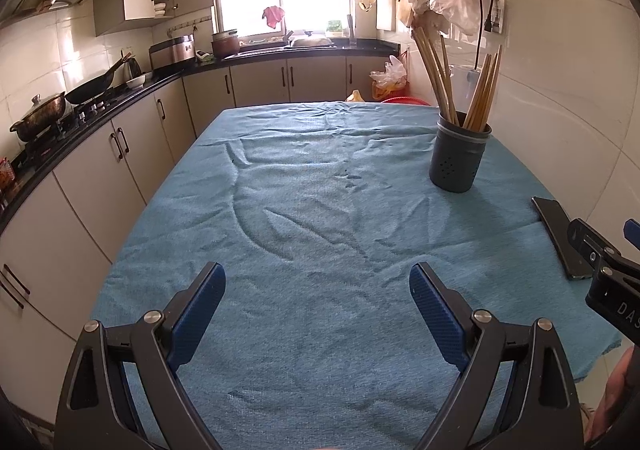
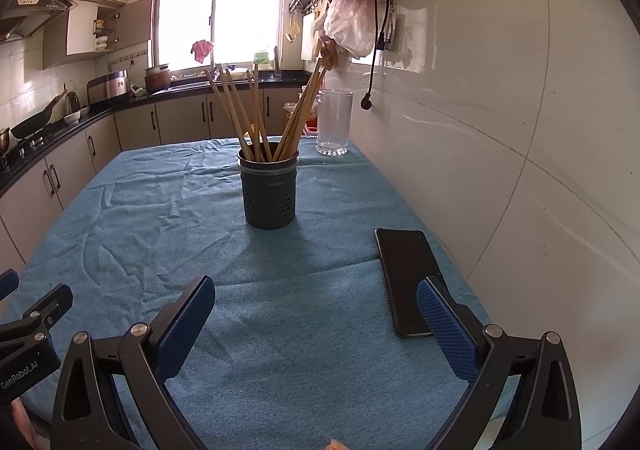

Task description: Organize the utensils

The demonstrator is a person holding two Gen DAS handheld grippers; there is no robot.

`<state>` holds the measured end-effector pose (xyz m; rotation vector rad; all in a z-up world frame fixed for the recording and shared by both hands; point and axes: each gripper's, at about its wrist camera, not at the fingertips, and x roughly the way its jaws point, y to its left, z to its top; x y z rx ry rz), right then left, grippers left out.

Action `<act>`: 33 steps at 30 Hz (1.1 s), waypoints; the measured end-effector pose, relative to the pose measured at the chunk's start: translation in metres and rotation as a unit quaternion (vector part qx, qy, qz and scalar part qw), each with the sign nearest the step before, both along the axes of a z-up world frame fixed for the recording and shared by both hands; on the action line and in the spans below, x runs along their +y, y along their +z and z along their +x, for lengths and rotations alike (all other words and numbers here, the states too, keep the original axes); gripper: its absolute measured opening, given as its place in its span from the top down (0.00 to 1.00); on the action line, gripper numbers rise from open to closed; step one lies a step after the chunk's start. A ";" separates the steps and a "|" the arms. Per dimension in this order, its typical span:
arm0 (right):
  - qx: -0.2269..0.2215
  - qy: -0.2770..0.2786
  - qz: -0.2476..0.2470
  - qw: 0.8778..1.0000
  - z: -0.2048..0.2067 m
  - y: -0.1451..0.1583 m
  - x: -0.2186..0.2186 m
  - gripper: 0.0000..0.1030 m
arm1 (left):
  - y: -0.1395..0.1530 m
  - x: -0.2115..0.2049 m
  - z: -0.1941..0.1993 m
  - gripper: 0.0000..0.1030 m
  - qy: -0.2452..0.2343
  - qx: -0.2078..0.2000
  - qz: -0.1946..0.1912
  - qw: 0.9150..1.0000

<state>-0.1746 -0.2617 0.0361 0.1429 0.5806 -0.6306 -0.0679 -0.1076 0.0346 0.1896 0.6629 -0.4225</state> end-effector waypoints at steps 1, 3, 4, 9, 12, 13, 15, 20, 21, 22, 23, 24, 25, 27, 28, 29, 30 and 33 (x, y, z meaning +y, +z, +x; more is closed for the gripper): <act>0.001 0.000 0.000 1.000 0.000 0.000 0.000 0.00 | -0.001 0.000 0.000 0.10 0.001 0.000 0.000 1.000; 0.003 0.001 0.001 1.000 0.001 -0.002 0.000 0.00 | -0.001 0.001 0.000 0.10 0.002 0.001 0.000 1.000; 0.004 0.001 0.002 1.000 0.001 -0.002 0.000 0.00 | -0.001 0.002 0.000 0.10 0.002 0.002 0.000 1.000; 0.005 0.003 0.001 1.000 0.000 -0.003 0.002 0.00 | -0.002 0.004 -0.002 0.10 0.006 0.002 -0.001 1.000; 0.006 0.004 0.003 1.000 0.001 -0.004 0.002 0.00 | -0.001 0.004 -0.002 0.10 0.008 0.001 0.000 1.000; 0.006 0.004 0.003 1.000 0.002 -0.004 0.001 0.00 | -0.001 0.005 -0.002 0.10 0.008 0.001 0.000 1.000; 0.007 0.005 0.004 1.000 0.003 -0.005 0.001 0.00 | -0.002 0.006 -0.001 0.10 0.010 0.001 0.001 1.000; 0.012 0.007 0.004 1.000 0.009 -0.008 0.002 0.00 | -0.005 0.006 0.004 0.10 0.014 0.004 0.003 1.000; 0.014 0.007 0.005 1.000 0.010 -0.010 0.002 0.00 | -0.006 0.006 0.005 0.10 0.015 0.005 0.003 1.000; 0.016 0.008 0.006 1.000 0.011 -0.010 0.002 0.00 | -0.007 0.005 0.006 0.10 0.015 0.006 0.004 1.000; 0.018 0.008 0.007 1.000 0.013 -0.012 0.002 0.00 | -0.008 0.005 0.007 0.10 0.015 0.007 0.005 1.000; 0.021 0.008 0.008 1.000 0.015 -0.014 0.001 0.00 | -0.009 0.004 0.008 0.10 0.015 0.009 0.006 1.000; 0.023 0.008 0.009 1.000 0.016 -0.014 0.000 0.00 | -0.010 0.003 0.010 0.10 0.015 0.010 0.006 1.000; 0.026 0.008 0.011 1.000 0.019 -0.016 -0.001 0.00 | -0.012 0.002 0.013 0.10 0.015 0.014 0.008 1.000; 0.027 0.008 0.011 1.000 0.019 -0.017 -0.002 0.00 | -0.013 0.002 0.014 0.10 0.014 0.015 0.008 1.000; 0.028 0.008 0.012 1.000 0.020 -0.017 -0.002 0.00 | -0.013 0.001 0.015 0.10 0.014 0.016 0.009 1.000; 0.028 0.007 0.013 0.999 0.021 -0.018 -0.003 0.00 | -0.013 0.001 0.015 0.10 0.014 0.016 0.010 1.000; 0.029 0.006 0.014 0.999 0.021 -0.019 -0.004 0.00 | -0.014 0.000 0.016 0.10 0.014 0.019 0.010 1.000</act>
